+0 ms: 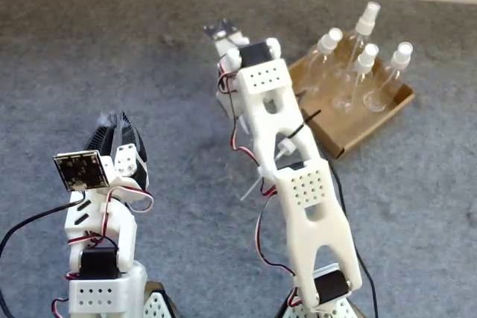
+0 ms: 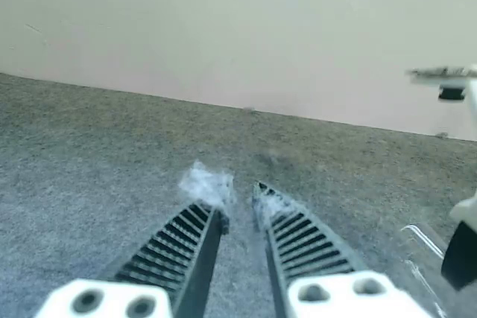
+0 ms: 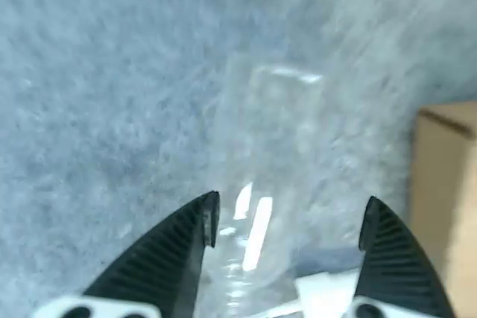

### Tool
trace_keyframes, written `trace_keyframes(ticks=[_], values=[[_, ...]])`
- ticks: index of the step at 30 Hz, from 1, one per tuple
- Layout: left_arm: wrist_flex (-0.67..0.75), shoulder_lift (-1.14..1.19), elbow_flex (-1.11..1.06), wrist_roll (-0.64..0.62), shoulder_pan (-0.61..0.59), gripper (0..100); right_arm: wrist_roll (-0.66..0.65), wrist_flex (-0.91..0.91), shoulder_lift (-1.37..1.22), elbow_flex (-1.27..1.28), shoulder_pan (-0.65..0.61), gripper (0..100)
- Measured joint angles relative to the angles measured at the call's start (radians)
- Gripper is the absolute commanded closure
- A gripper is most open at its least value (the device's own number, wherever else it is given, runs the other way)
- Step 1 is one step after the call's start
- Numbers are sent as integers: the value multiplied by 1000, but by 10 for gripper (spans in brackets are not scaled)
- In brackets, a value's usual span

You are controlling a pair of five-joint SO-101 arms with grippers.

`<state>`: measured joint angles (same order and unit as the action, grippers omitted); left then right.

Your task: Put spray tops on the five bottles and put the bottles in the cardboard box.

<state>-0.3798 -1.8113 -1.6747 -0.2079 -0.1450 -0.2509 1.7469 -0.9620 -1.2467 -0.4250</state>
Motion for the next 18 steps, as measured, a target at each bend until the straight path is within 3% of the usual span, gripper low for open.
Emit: trace_keyframes(ticks=[18], values=[[0,0,0,0,0,995,-20,0,-5,-14,-66,724]])
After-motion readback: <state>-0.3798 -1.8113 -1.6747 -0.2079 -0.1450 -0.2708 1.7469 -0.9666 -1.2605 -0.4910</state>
